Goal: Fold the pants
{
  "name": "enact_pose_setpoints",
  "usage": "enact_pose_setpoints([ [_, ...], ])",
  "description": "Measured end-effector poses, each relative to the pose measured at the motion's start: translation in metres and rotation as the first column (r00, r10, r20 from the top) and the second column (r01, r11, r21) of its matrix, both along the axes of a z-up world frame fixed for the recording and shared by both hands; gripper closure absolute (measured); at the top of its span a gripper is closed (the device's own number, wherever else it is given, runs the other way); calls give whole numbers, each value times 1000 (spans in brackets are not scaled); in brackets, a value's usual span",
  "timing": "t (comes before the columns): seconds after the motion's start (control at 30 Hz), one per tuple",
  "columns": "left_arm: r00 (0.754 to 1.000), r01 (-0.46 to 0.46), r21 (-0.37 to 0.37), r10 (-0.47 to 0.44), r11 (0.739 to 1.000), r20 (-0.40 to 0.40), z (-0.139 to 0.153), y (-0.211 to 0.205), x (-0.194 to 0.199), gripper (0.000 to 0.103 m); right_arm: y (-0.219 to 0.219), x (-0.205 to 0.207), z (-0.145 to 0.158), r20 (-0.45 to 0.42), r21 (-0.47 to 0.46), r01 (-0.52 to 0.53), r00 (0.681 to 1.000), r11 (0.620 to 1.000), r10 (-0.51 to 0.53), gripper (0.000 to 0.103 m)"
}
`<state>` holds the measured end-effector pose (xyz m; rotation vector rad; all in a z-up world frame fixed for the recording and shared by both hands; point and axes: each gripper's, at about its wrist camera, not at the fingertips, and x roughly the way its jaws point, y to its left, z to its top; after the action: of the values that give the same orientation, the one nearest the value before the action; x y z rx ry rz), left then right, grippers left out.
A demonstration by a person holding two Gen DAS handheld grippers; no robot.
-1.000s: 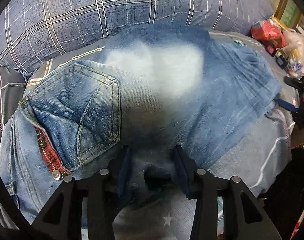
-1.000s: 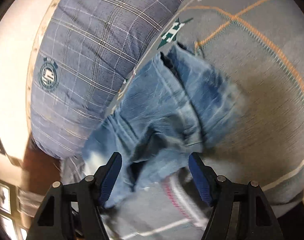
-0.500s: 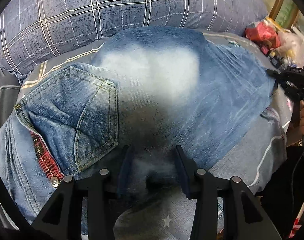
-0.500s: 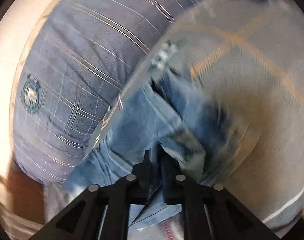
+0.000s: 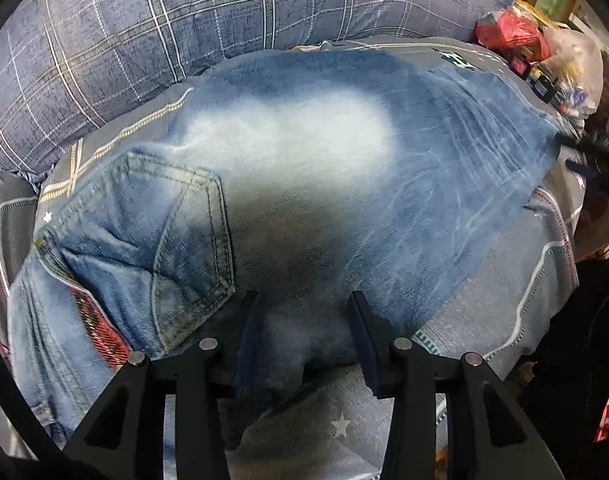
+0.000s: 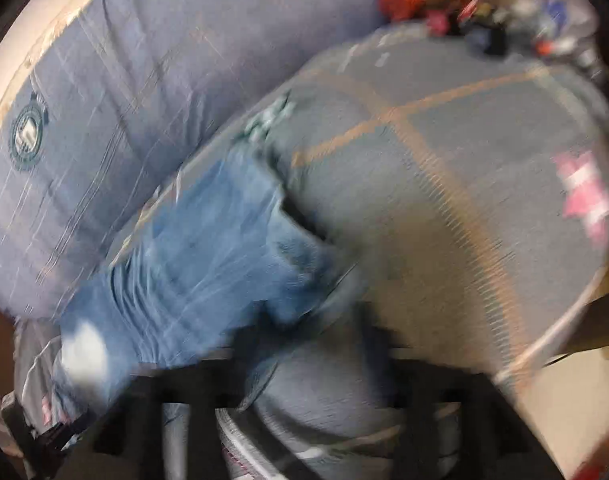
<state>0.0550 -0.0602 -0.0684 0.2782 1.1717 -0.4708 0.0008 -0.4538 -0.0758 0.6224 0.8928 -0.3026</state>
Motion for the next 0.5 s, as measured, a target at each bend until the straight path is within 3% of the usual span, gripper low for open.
enact_pose_setpoints([
  [0.13, 999, 19, -49, -17, 999, 44, 28, -7, 5, 58, -17, -3, 32, 81, -50, -1, 997, 999, 5, 31],
  [0.23, 997, 34, -71, -29, 997, 73, 47, -20, 21, 58, -22, 25, 46, 139, -56, -95, 985, 994, 102, 31],
  [0.33, 997, 29, -72, -23, 997, 74, 50, -34, 47, 57, -13, 69, 43, 114, -77, -207, 970, 975, 215, 31],
  [0.43, 1000, 18, -88, -17, 996, 5, 34, -48, 72, 57, -10, 109, 26, 45, -68, -263, 963, 962, 267, 32],
  [0.47, 1000, 20, -89, -20, 996, -7, 28, -52, 74, 57, -11, 118, 18, 20, -63, -274, 961, 960, 275, 35],
  [0.5, 999, 28, -88, -29, 996, -17, 20, -57, 73, 57, -10, 128, 9, -4, -54, -282, 959, 958, 282, 57],
])
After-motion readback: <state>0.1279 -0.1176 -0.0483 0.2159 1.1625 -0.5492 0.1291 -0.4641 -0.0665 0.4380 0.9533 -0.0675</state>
